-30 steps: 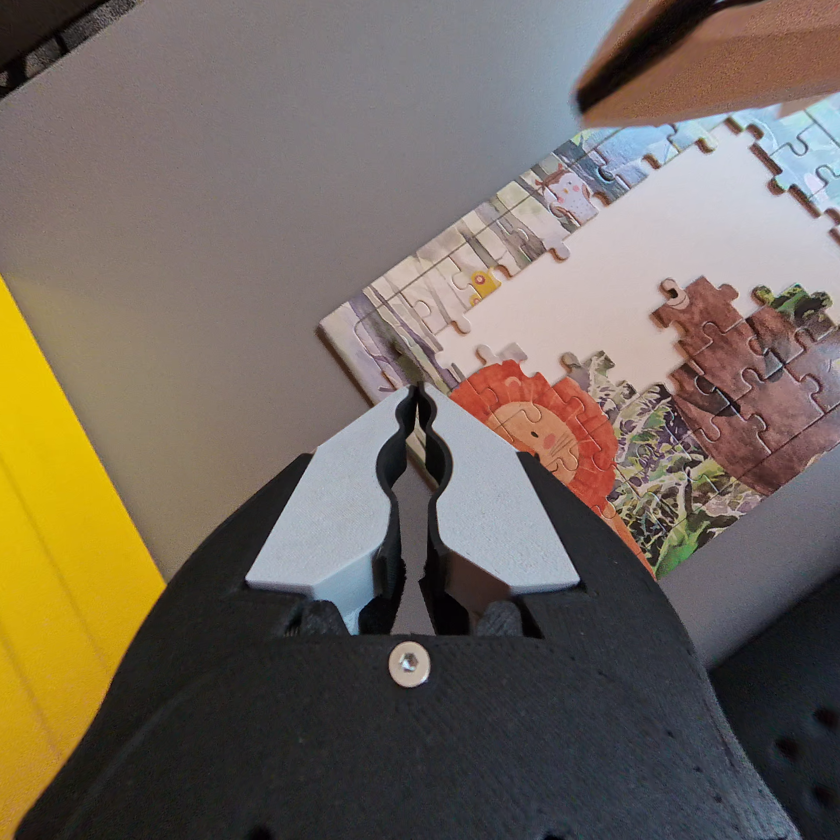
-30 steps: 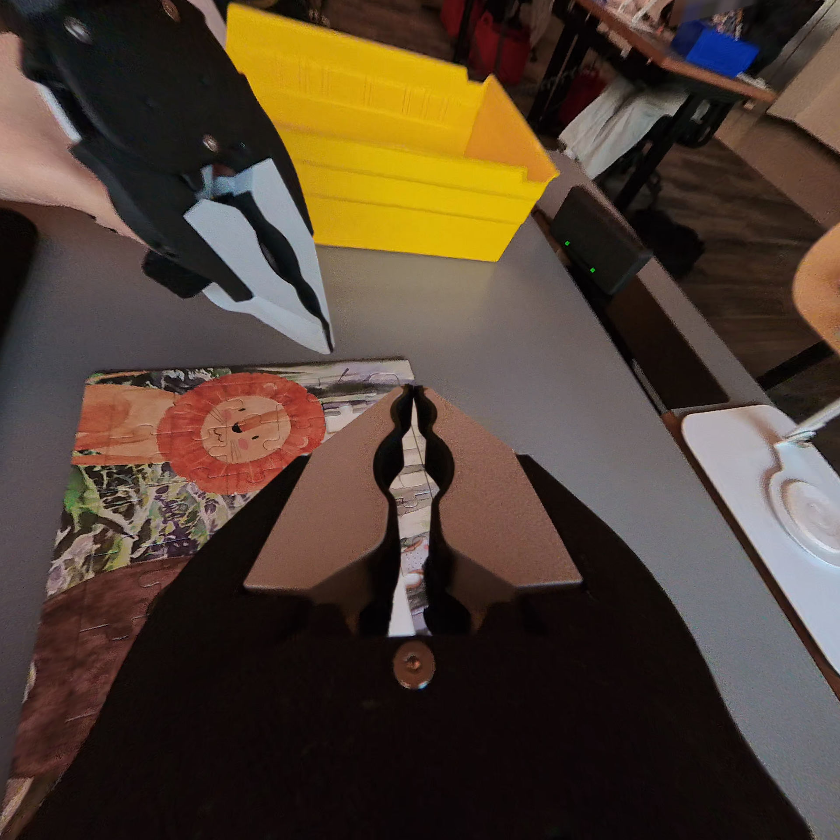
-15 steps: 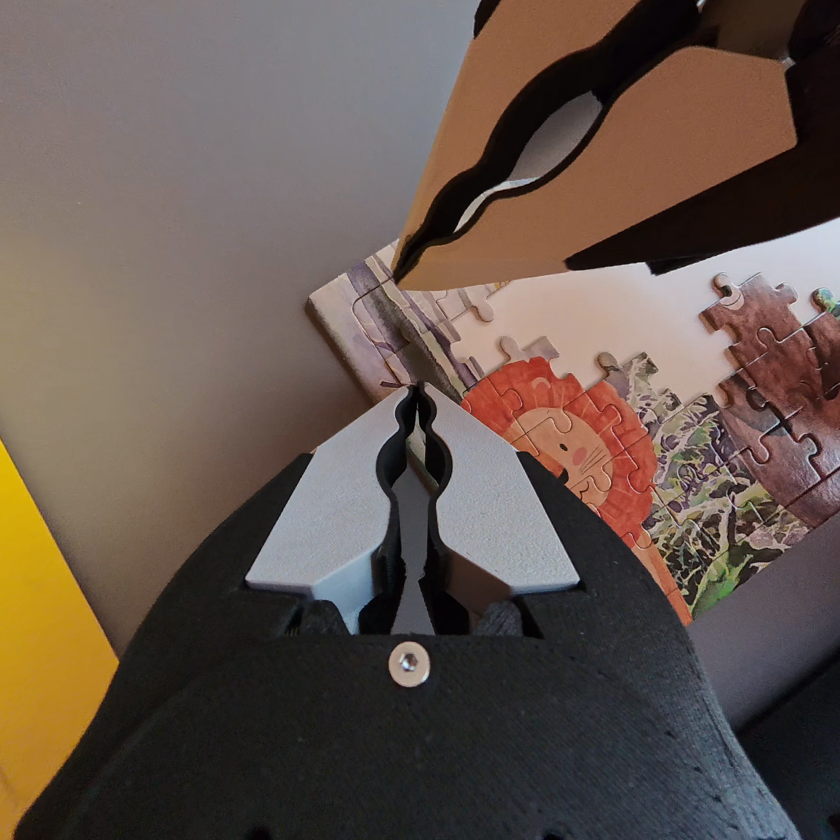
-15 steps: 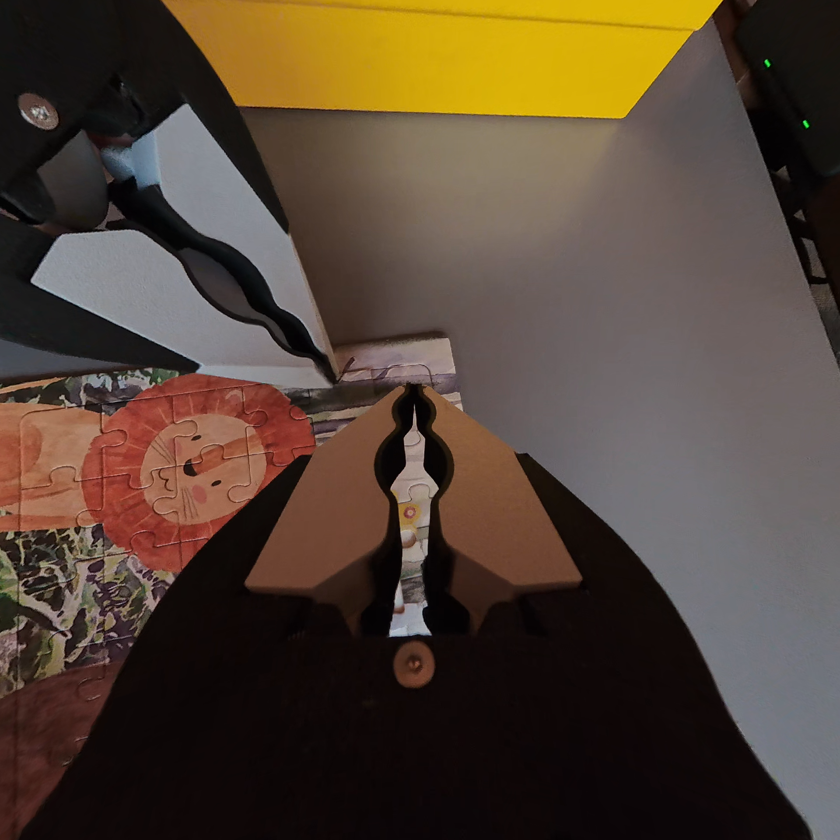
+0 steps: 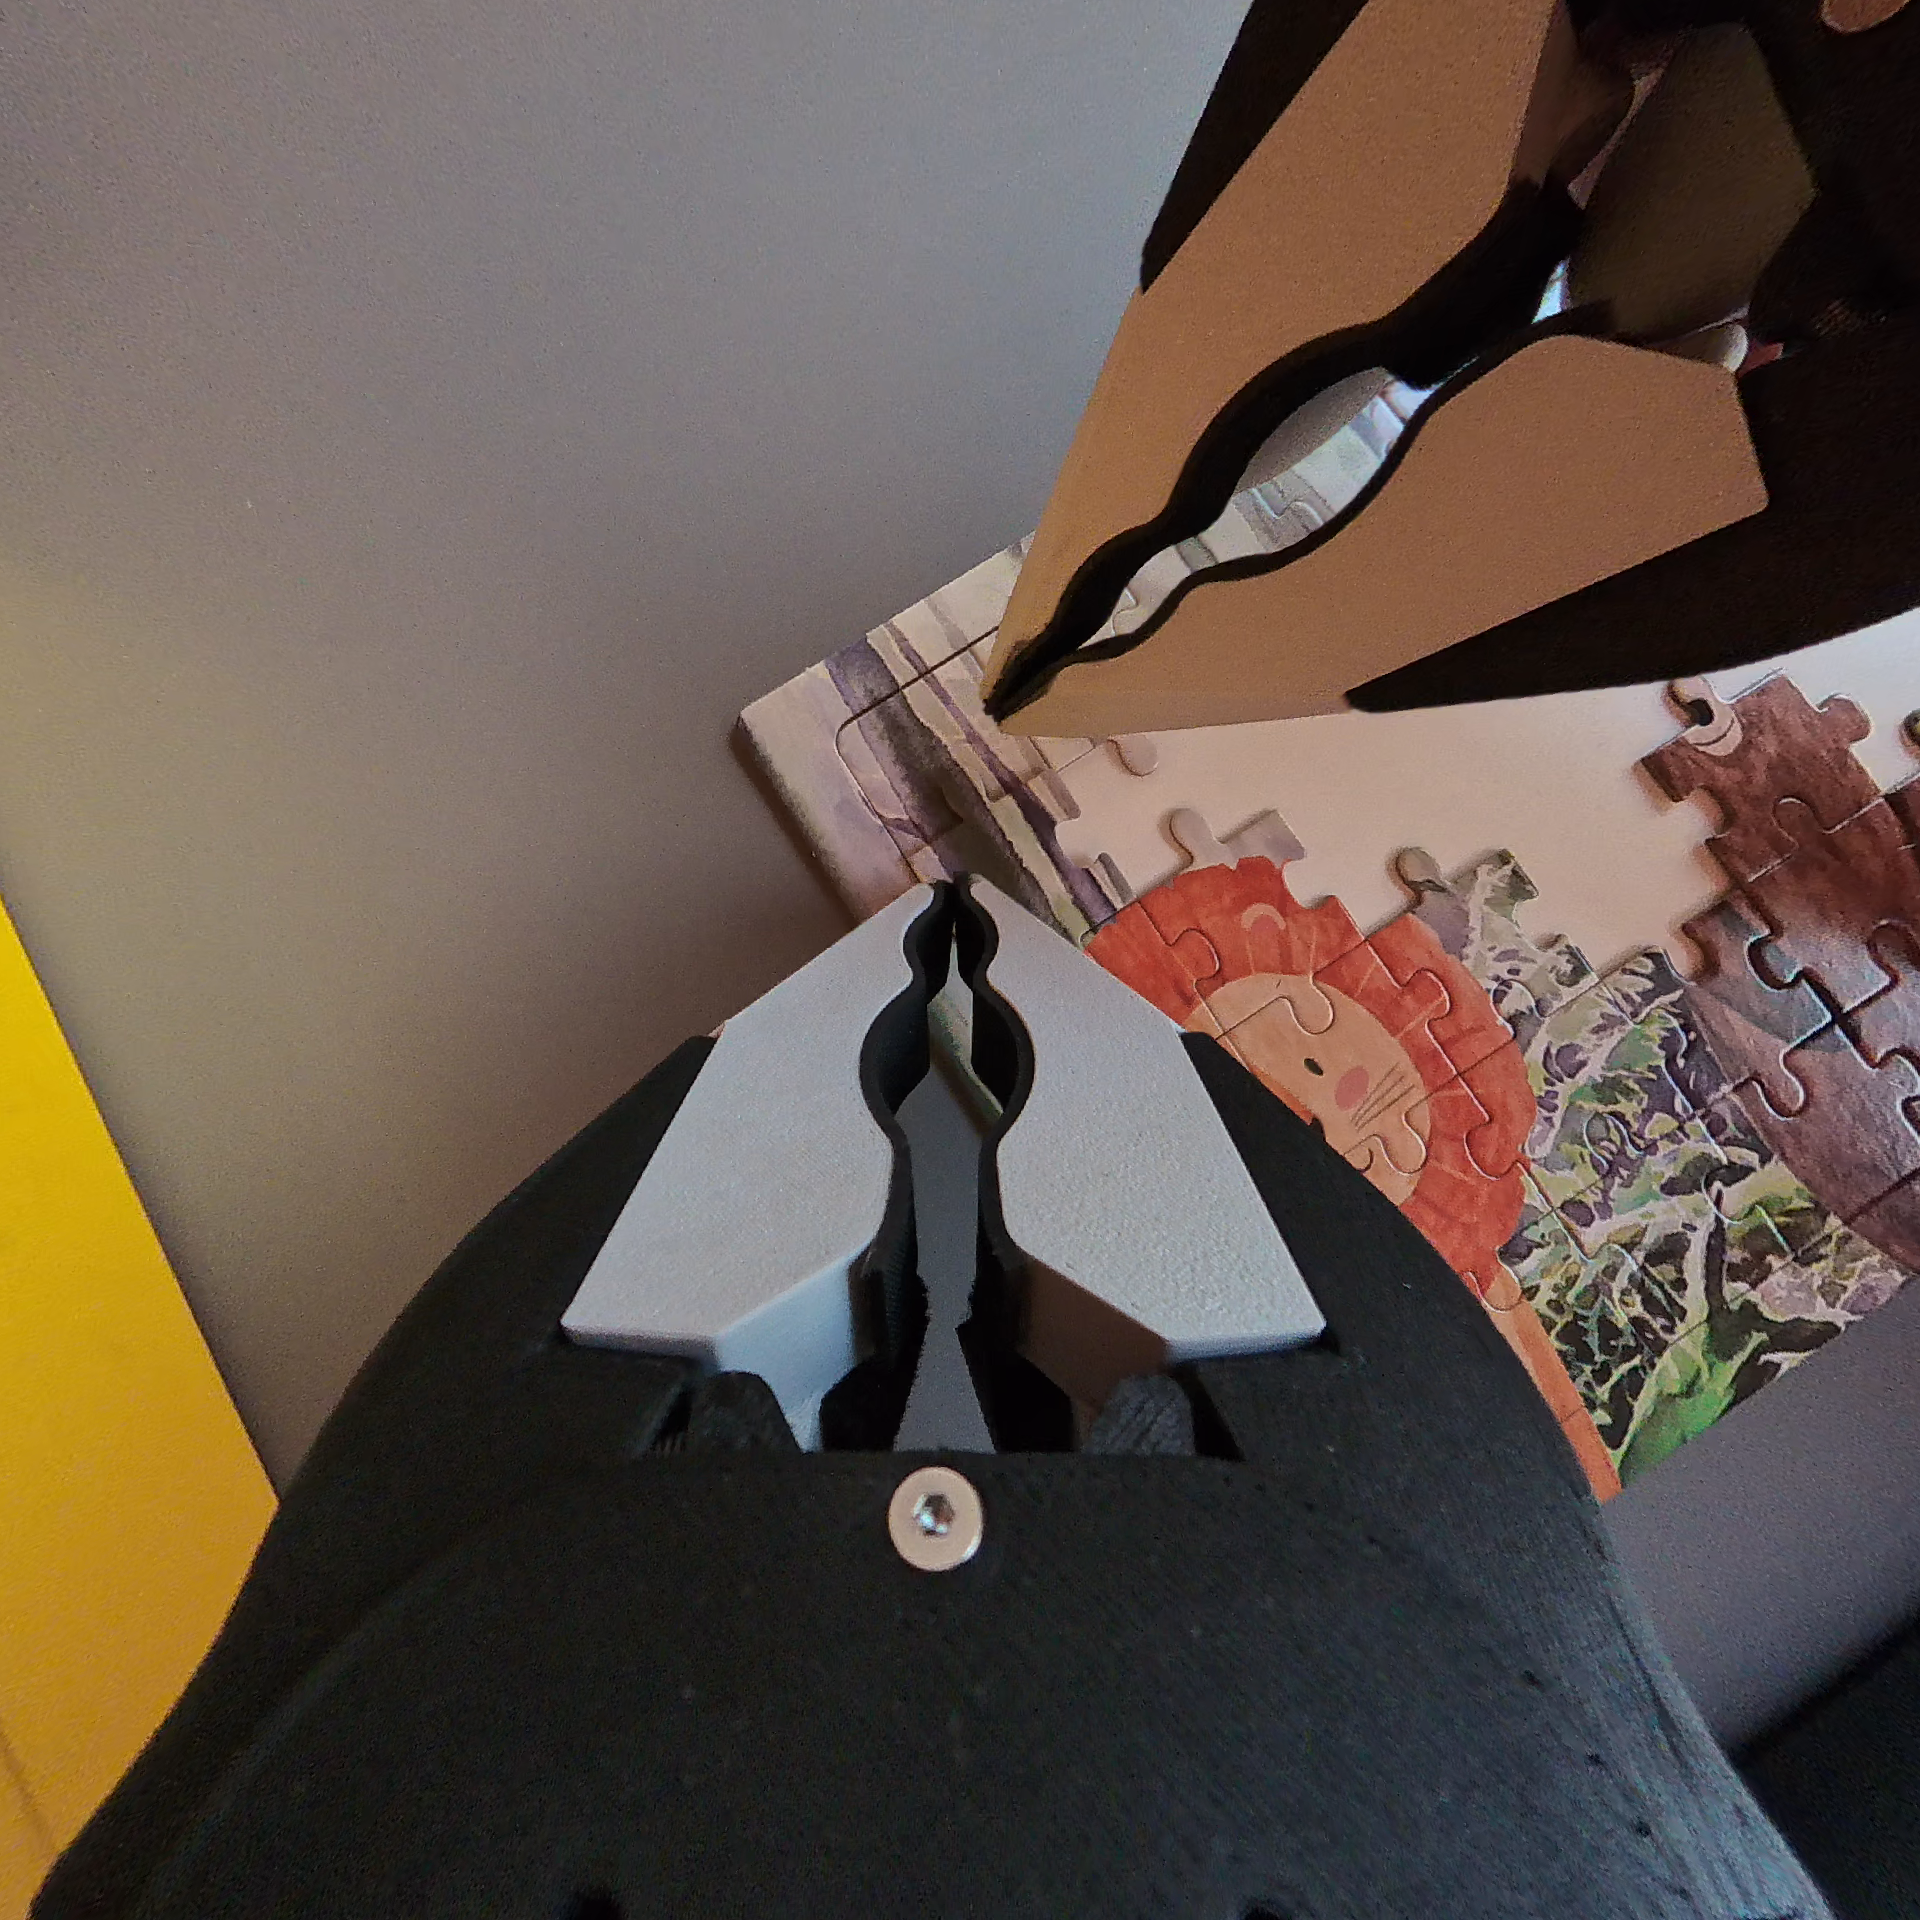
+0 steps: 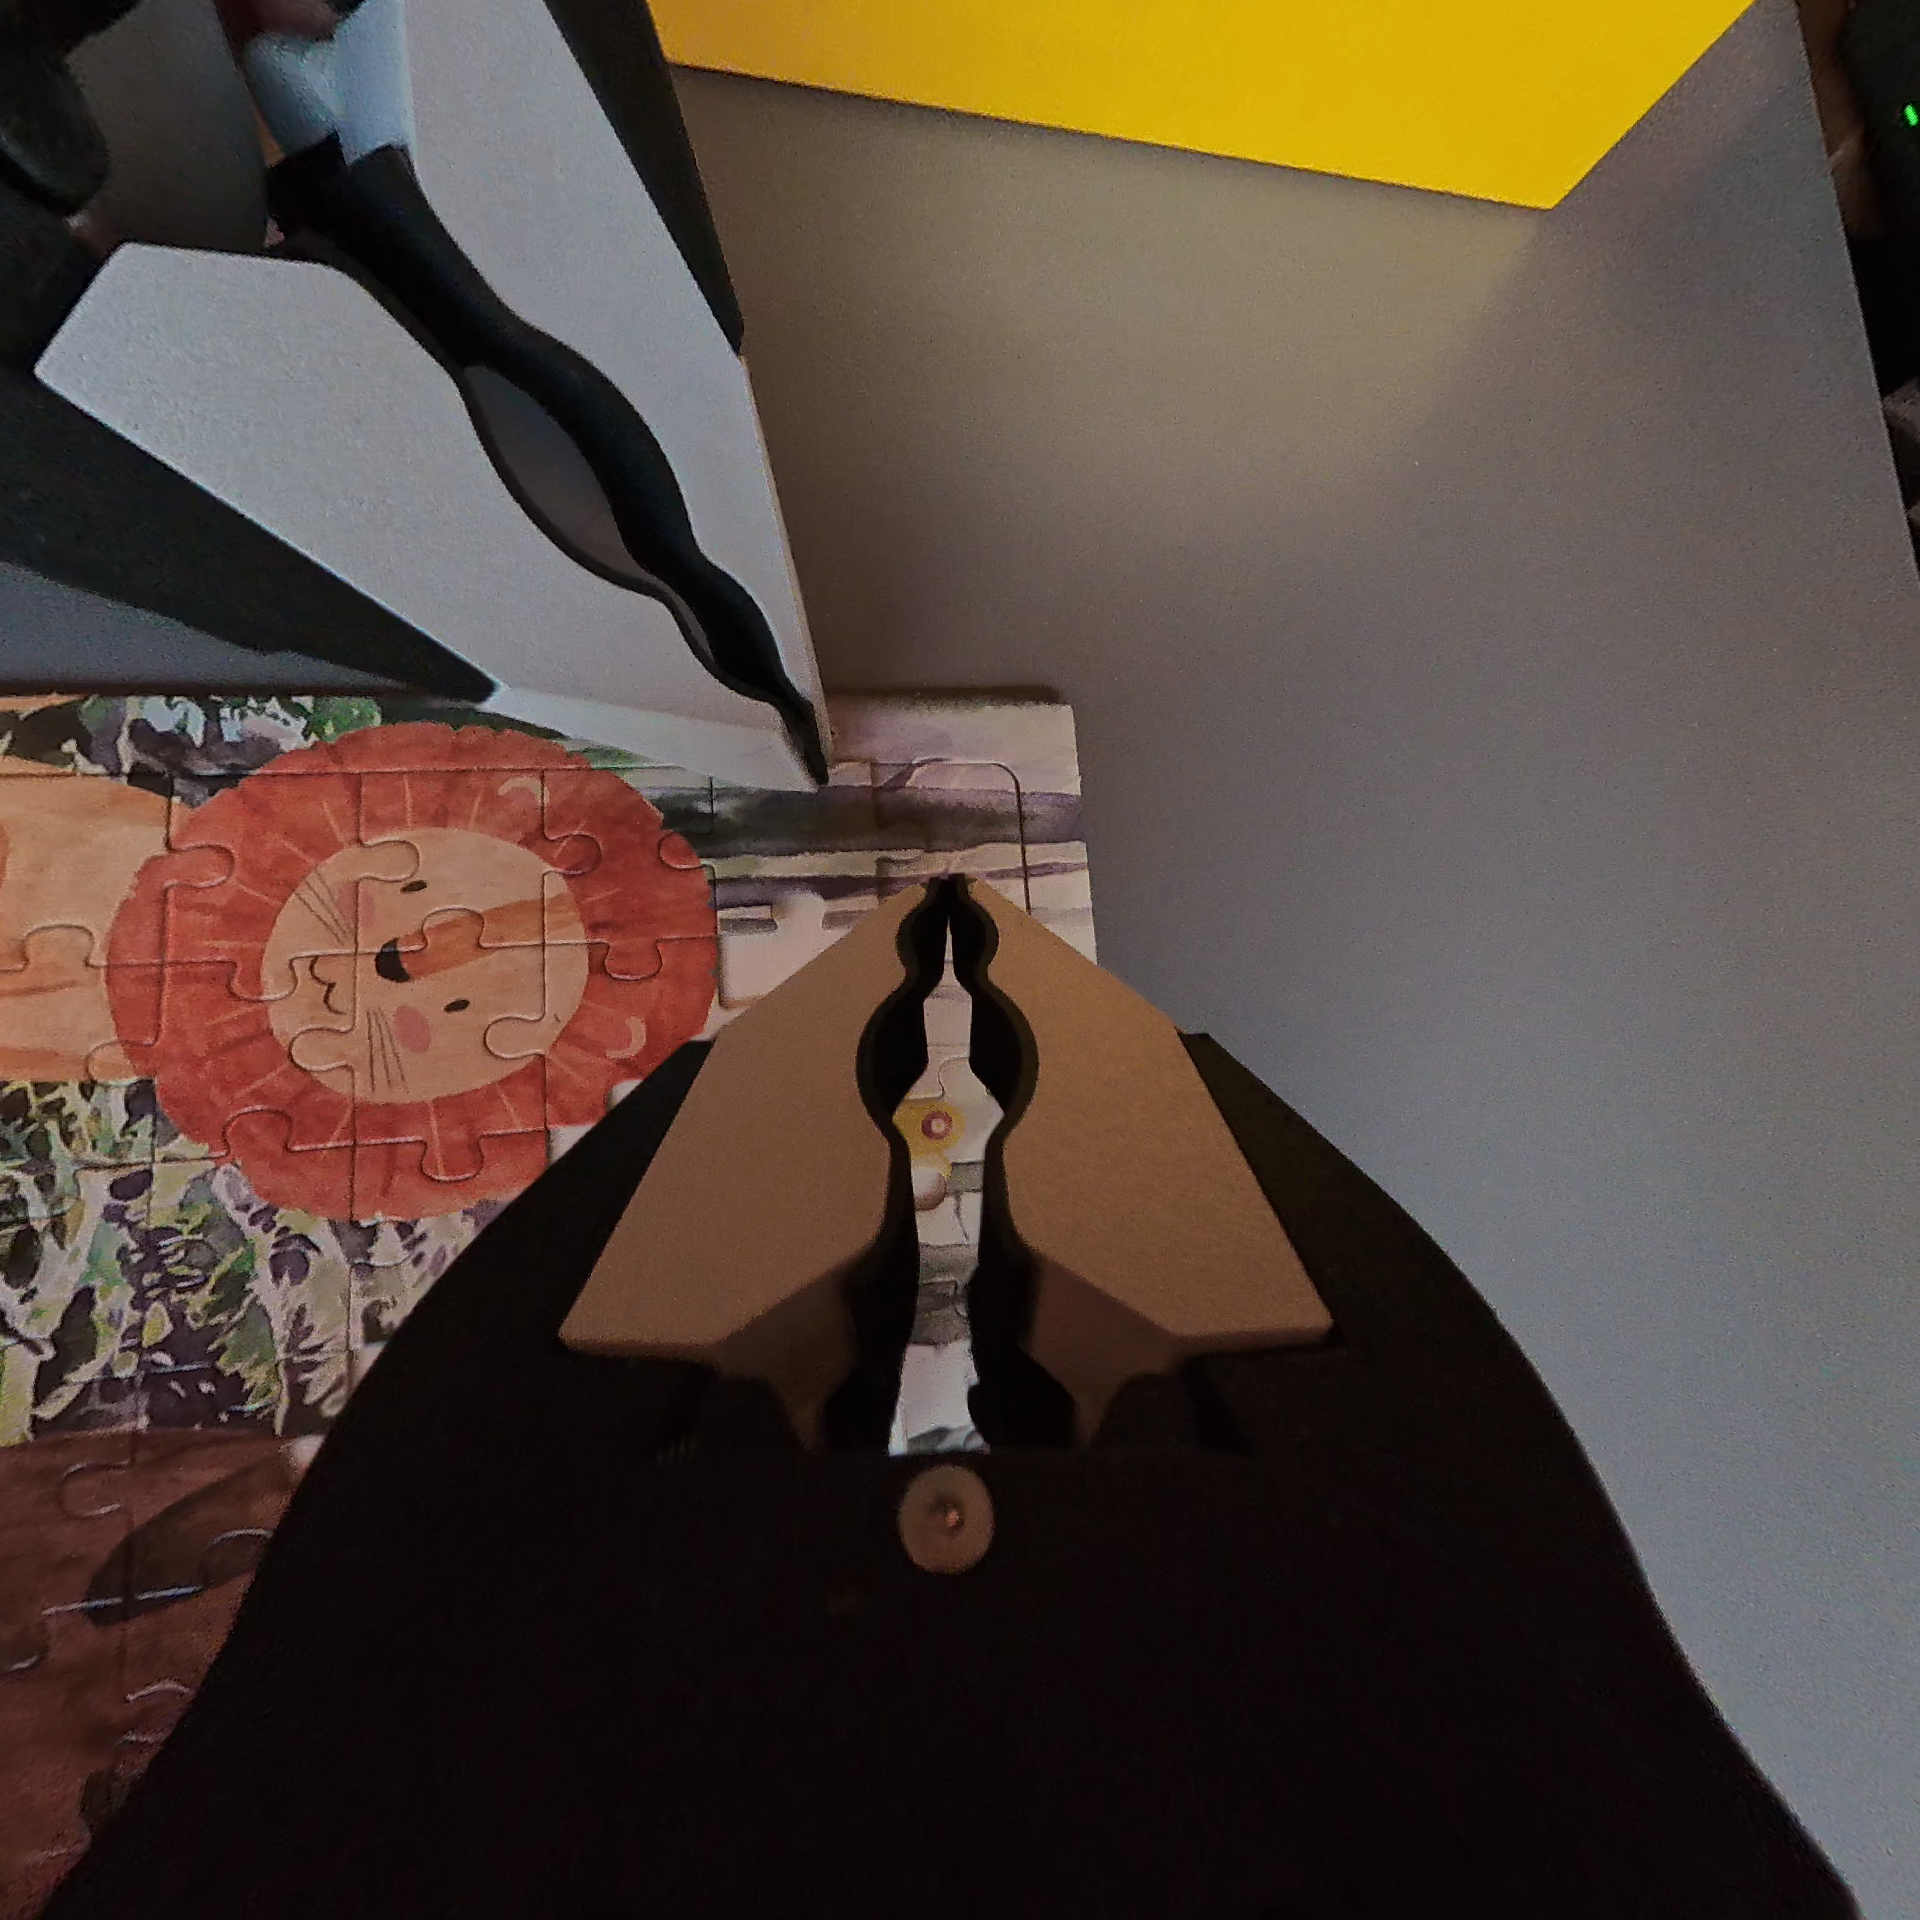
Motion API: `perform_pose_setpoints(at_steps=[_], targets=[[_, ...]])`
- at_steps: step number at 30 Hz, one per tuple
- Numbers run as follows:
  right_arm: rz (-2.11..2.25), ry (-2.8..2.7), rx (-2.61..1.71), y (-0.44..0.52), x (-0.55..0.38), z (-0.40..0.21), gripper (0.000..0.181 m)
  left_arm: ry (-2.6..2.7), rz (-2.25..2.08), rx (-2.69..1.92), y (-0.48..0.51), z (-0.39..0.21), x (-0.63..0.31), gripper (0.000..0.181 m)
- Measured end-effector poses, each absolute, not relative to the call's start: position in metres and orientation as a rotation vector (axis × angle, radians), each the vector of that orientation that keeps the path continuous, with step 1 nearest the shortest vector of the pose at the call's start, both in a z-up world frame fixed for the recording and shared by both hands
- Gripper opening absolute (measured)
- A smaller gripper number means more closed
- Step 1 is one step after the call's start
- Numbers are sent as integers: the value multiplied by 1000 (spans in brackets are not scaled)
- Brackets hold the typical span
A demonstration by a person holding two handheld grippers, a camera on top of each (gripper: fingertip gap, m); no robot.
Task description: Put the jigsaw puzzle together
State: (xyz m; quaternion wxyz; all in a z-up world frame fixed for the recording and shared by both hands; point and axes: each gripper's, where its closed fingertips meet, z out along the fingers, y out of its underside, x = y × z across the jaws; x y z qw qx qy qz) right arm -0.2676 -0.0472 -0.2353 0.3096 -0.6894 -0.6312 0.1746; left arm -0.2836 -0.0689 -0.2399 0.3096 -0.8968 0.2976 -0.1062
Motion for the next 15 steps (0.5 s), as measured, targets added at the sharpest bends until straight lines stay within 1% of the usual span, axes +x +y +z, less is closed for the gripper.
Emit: perform_pose_setpoints(at_steps=[1, 5, 7, 12, 15], targets=[[454, -1676, -1811, -48, -266, -235, 0, 789, -275, -2363, -69, -239, -283, 0], [448, -1670, -1747, -48, -265, -228, 17, 814, -272, -2342, -69, -236, -279, 0], [444, -1670, -1750, -47, -263, -229, 18, 827, -269, -2338, -70, -237, -277, 0], [417, -1697, -1738, -47, -257, -230, 27, 852, -228, -2338, -71, -239, -277, 0], [433, -1683, -1718, -47, -257, -226, 27, 847, -238, -2344, -71, -240, -277, 0]])
